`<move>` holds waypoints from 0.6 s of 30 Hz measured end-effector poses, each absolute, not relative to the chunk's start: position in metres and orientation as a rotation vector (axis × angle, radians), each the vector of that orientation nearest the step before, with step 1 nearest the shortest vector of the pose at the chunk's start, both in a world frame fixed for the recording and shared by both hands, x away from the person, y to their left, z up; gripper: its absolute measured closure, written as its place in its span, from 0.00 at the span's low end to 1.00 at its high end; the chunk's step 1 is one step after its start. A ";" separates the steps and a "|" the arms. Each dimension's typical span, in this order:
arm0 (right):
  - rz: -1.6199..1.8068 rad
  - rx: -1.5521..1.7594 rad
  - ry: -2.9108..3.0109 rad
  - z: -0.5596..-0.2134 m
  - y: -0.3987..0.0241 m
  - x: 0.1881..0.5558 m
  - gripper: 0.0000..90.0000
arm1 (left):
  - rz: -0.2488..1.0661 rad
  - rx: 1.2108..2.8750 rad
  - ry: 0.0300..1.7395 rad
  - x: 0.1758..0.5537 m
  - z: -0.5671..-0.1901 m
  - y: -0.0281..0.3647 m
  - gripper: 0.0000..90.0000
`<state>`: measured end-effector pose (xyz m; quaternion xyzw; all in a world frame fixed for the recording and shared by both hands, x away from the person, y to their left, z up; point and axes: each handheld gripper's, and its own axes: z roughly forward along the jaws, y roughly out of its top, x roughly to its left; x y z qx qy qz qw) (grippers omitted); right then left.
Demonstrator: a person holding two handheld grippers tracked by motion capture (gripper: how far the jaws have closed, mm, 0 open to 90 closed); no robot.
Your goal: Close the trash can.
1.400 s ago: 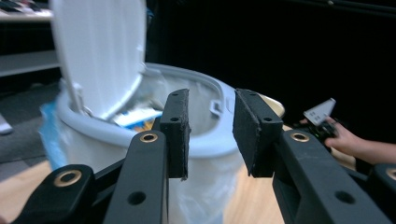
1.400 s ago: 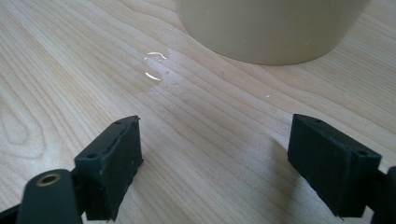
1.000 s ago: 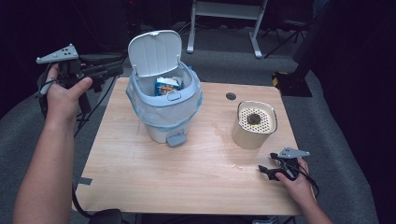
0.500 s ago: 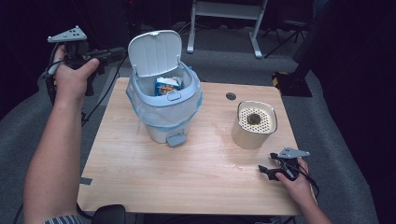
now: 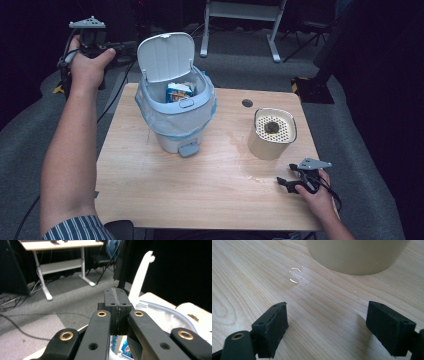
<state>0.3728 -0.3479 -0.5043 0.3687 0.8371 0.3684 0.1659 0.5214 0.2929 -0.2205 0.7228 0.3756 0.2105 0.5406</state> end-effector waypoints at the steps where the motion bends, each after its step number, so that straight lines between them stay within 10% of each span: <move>1: 1.049 1.050 2.384 -0.504 -0.348 0.373 0.20 | 0.495 1.723 0.894 0.524 -0.221 0.293 1.00; 13: 1.053 1.043 2.385 -0.504 -0.347 0.375 0.20 | 0.372 1.747 0.762 0.517 -0.228 0.286 0.97; 18: 1.052 1.043 2.387 -0.504 -0.347 0.375 0.20 | 0.375 1.798 0.717 0.503 -0.238 0.270 0.81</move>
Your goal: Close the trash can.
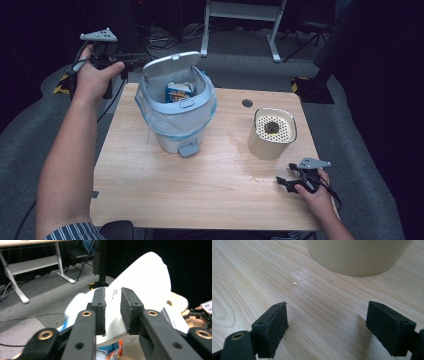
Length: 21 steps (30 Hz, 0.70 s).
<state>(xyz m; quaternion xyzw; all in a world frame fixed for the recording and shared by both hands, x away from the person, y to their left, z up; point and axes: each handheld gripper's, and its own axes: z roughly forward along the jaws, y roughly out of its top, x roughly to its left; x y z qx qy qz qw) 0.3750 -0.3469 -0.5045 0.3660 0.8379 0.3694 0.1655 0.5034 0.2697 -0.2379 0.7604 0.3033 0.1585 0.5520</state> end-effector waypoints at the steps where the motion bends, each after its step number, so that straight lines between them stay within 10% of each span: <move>1: 1.053 1.043 2.387 -0.504 -0.347 0.375 0.20 | 0.368 1.801 0.712 0.501 -0.240 0.267 0.78; 13: 1.053 1.042 2.388 -0.504 -0.347 0.375 0.20 | 0.381 1.851 0.674 0.487 -0.262 0.225 0.47; 21: 1.053 1.042 2.389 -0.504 -0.347 0.375 0.20 | 0.364 1.886 0.674 0.489 -0.275 0.204 0.47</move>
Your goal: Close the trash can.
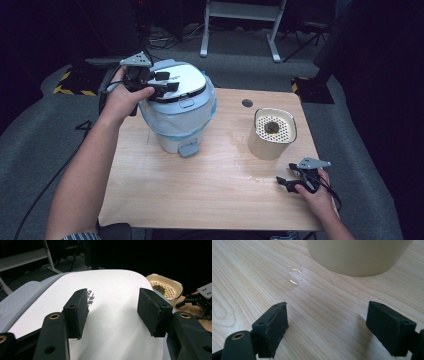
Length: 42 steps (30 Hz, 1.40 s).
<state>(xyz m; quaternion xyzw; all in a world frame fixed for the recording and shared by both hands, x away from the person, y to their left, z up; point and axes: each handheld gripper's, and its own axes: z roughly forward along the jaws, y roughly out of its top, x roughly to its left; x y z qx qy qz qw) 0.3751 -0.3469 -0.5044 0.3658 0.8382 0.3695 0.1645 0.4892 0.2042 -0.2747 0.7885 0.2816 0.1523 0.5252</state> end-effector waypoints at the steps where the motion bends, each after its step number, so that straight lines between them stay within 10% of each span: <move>1: 1.053 1.042 2.389 -0.504 -0.347 0.375 0.20 | 0.374 1.892 0.675 0.490 -0.276 0.202 0.46; 33: 1.053 1.041 2.389 -0.504 -0.347 0.375 0.19 | 0.499 2.057 0.732 0.480 -0.270 0.178 0.57; 42: 1.052 1.041 2.389 -0.504 -0.347 0.375 0.19 | 0.473 1.918 0.741 0.479 -0.276 0.181 0.40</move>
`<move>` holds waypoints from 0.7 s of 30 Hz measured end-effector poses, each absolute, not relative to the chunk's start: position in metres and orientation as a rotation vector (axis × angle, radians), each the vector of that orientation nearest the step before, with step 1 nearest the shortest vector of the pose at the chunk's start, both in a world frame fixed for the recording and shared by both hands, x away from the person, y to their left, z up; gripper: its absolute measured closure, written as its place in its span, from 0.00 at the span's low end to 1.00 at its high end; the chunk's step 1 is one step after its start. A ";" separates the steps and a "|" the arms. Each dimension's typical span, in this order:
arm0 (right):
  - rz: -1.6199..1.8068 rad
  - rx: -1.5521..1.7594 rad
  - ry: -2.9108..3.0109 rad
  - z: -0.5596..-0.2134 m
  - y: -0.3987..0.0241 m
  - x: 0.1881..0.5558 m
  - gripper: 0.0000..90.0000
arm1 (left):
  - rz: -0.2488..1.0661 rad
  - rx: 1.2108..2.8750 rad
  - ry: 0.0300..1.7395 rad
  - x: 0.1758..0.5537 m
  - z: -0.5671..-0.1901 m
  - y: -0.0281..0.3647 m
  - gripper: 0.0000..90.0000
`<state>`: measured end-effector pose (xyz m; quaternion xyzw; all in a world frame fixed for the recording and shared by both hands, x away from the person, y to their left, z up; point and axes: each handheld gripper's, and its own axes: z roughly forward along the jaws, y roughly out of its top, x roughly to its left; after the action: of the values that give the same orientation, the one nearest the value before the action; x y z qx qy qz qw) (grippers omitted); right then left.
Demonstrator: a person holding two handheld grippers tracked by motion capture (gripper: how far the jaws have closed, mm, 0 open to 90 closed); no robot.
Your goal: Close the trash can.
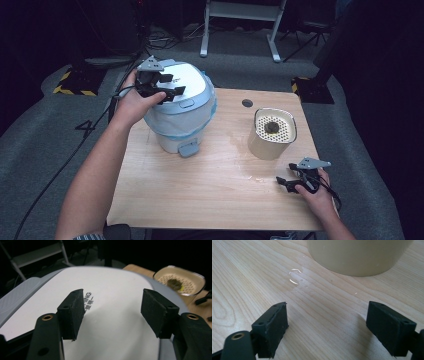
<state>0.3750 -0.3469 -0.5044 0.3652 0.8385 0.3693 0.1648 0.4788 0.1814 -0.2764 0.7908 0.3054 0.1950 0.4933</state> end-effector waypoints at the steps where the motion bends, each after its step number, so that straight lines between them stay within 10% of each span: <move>1: 1.052 1.040 2.389 -0.504 -0.347 0.375 0.19 | 0.461 1.895 0.733 0.476 -0.276 0.182 0.40; 21: 1.054 1.041 2.391 -0.504 -0.347 0.375 0.19 | 0.350 1.929 0.571 0.380 -0.295 0.167 0.39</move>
<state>0.3751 -0.3469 -0.5044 0.3652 0.8385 0.3696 0.1639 0.3796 0.1668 -0.2950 0.8055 0.2384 0.1461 0.5225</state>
